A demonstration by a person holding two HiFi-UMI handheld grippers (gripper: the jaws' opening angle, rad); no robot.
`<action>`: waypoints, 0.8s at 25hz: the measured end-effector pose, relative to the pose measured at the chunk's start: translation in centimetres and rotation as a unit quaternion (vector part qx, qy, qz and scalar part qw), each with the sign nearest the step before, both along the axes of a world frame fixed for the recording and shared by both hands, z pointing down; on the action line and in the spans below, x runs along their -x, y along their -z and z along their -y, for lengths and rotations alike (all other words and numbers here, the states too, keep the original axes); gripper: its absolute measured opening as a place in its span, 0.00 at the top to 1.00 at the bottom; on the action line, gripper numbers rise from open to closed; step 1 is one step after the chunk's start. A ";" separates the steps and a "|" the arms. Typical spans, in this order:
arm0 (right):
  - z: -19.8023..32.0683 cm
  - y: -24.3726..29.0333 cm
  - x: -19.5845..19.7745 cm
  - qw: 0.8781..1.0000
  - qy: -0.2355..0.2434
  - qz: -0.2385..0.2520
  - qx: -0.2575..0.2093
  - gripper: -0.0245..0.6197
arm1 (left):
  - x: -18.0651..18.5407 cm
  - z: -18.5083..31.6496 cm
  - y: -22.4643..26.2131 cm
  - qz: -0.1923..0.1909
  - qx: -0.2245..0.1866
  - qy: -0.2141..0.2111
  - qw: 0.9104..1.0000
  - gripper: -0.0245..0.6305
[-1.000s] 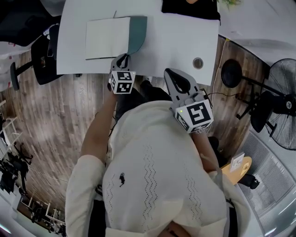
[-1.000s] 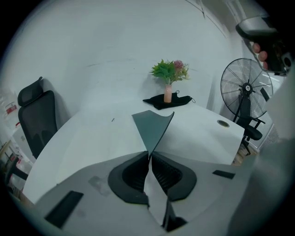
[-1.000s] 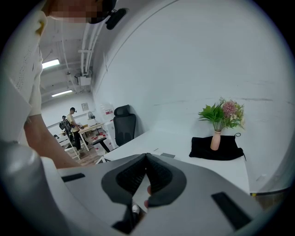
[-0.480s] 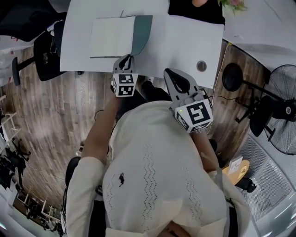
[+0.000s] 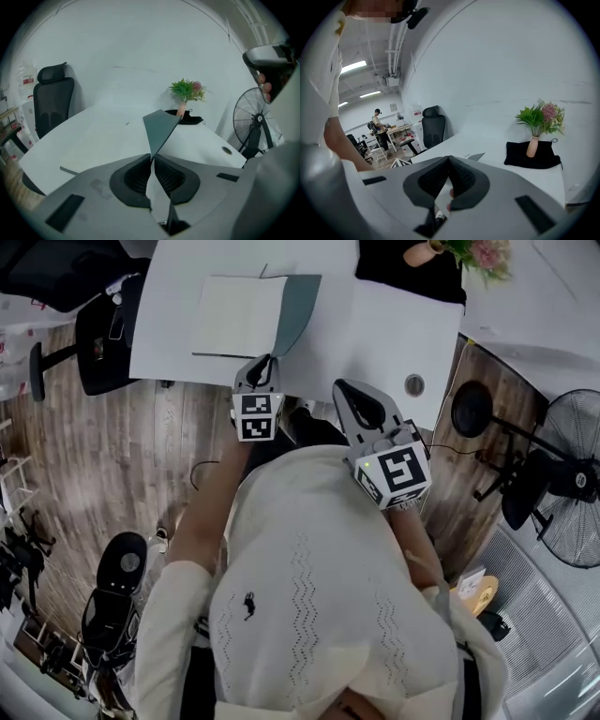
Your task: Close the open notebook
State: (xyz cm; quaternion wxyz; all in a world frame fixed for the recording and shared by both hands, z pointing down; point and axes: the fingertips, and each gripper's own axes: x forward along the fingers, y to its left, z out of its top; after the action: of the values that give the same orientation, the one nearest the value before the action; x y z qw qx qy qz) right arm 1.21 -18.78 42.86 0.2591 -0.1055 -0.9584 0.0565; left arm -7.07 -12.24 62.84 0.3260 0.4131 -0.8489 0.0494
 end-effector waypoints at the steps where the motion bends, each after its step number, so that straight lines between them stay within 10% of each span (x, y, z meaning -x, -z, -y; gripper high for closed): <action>1: -0.1 0.0 0.2 1.000 0.002 0.000 0.000 0.96 | 0.1 -0.1 0.0 -0.009 -0.008 0.009 1.000 0.93; 20: -2.3 -0.1 2.3 0.999 0.041 0.001 0.002 0.96 | 0.9 -2.6 1.2 -0.067 -0.074 0.092 0.991 0.93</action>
State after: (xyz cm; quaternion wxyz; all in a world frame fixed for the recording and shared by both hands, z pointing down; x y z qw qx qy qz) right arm -1.05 -16.45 42.97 0.2602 -0.1453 -0.9534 0.0472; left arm -8.00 -9.63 61.63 0.3544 0.3583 -0.8608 -0.0715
